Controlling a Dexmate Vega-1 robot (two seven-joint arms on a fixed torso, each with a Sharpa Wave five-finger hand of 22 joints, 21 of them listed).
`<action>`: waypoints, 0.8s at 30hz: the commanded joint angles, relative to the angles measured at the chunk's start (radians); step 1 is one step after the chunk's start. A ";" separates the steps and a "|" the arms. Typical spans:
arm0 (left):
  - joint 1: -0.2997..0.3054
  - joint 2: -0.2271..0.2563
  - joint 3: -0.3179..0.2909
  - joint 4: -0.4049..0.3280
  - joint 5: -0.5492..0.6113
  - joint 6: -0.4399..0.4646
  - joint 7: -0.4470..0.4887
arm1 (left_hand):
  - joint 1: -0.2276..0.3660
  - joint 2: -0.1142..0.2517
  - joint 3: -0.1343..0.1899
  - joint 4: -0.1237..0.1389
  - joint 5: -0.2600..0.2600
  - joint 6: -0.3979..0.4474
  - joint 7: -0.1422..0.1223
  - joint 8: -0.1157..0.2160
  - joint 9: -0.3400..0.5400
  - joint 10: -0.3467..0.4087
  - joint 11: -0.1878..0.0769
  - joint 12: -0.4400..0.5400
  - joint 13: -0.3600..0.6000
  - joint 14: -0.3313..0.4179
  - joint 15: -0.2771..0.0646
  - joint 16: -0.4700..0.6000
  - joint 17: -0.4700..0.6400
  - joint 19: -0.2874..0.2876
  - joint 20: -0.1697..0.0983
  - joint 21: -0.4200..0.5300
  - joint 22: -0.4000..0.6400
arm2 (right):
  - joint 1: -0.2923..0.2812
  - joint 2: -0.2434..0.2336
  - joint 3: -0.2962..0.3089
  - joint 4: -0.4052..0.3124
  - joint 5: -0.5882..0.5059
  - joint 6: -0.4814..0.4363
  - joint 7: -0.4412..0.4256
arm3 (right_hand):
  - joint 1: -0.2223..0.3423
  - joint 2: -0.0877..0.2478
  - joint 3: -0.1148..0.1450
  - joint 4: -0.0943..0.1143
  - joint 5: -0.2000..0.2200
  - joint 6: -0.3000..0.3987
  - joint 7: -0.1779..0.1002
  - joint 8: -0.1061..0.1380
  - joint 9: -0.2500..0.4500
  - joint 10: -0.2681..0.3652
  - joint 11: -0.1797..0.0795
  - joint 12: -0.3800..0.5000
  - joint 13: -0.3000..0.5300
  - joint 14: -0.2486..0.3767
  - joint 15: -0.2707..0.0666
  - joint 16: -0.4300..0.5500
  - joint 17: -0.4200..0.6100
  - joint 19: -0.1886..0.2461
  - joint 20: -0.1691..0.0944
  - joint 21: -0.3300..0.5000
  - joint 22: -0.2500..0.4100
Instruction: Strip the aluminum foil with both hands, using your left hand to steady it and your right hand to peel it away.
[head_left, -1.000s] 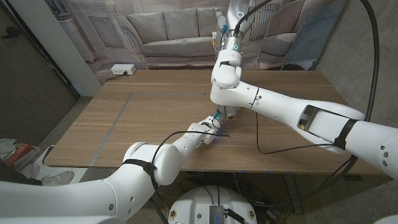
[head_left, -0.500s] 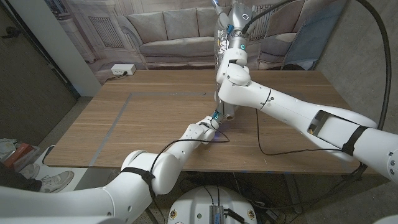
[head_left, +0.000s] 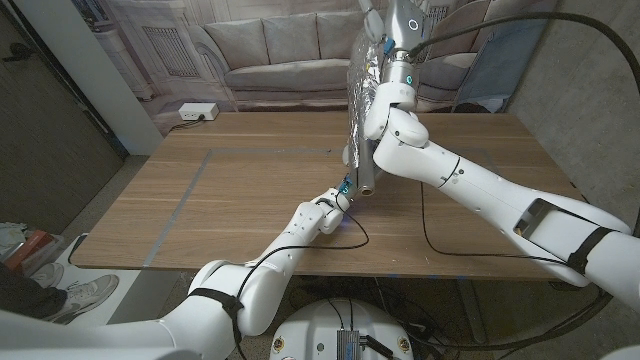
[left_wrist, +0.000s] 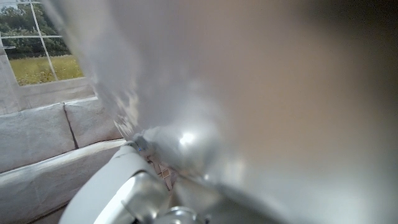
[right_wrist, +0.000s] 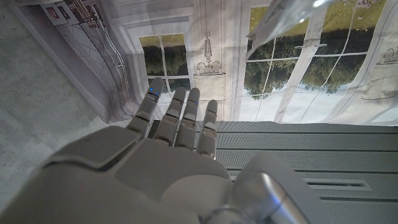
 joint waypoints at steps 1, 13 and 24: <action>0.052 0.033 0.036 -0.103 -0.041 -0.003 0.044 | 0.008 0.005 0.005 0.000 -0.001 -0.001 0.002 0.001 0.003 -0.004 -0.003 0.004 0.005 0.001 0.000 -0.003 0.001 0.000 0.005 0.001 0.001 | -0.173 -0.076 0.272 -0.092 0.227 0.316 0.143 | 0.023 0.012 0.012 -0.007 0.006 0.005 0.009 0.009 -0.003 0.003 0.004 0.004 -0.006 0.004 0.001 0.002 -0.011 0.018 0.006 -0.014 0.002; 0.061 0.064 0.051 -0.132 -0.078 0.016 0.047 | 0.009 0.004 0.006 0.000 -0.001 -0.001 0.000 0.001 0.004 -0.004 -0.004 0.006 0.007 0.000 -0.001 -0.006 0.002 0.000 0.005 0.000 0.001 | -0.239 -0.054 0.364 -0.082 0.243 0.349 0.157 | 0.048 0.012 0.027 -0.017 0.003 0.011 0.017 0.012 -0.008 0.012 0.008 0.010 -0.019 0.003 0.018 0.004 -0.034 0.012 0.008 -0.041 0.002; 0.080 0.091 0.066 -0.169 -0.098 0.020 0.060 | 0.009 0.003 0.007 0.000 -0.002 0.000 -0.001 0.001 0.005 -0.004 -0.004 0.008 0.009 0.002 -0.001 -0.007 0.002 -0.001 0.005 -0.001 0.001 | -0.277 -0.021 0.403 -0.082 0.260 0.335 0.147 | 0.056 0.010 0.032 -0.020 0.000 0.015 0.023 0.013 -0.011 0.021 0.008 0.014 -0.026 0.006 0.019 0.006 -0.046 0.016 0.008 -0.054 0.003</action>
